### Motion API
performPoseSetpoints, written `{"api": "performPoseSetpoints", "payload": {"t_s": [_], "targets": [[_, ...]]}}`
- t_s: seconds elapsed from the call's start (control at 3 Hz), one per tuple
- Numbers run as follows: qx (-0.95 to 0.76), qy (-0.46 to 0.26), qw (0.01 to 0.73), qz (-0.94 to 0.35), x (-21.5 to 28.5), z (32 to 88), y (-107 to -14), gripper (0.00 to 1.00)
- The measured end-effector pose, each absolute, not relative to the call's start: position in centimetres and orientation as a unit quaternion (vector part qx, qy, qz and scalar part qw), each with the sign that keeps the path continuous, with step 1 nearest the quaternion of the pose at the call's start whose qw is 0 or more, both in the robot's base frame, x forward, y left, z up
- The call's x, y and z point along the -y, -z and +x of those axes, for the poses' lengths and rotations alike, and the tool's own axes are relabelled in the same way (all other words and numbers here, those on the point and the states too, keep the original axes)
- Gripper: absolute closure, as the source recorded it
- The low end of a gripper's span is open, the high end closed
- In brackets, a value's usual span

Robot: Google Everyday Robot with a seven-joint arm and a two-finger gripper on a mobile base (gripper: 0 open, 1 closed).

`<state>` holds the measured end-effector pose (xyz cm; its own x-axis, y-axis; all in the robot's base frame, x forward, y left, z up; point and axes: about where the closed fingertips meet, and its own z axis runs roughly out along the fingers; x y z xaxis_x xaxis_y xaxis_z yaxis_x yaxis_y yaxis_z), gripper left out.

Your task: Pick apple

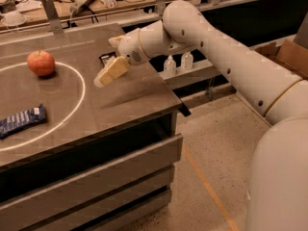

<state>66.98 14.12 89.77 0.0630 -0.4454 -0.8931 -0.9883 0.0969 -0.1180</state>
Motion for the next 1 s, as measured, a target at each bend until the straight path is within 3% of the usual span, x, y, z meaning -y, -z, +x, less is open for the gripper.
{"api": "performPoseSetpoints", "payload": {"t_s": [0.33,1.0], "targets": [[-0.606,-0.324,0.429,-0.586,-14.7,66.3,-89.6,0.0],[-0.578,-0.347,0.44,-0.593,-21.5,67.8,-88.8,0.0]]}}
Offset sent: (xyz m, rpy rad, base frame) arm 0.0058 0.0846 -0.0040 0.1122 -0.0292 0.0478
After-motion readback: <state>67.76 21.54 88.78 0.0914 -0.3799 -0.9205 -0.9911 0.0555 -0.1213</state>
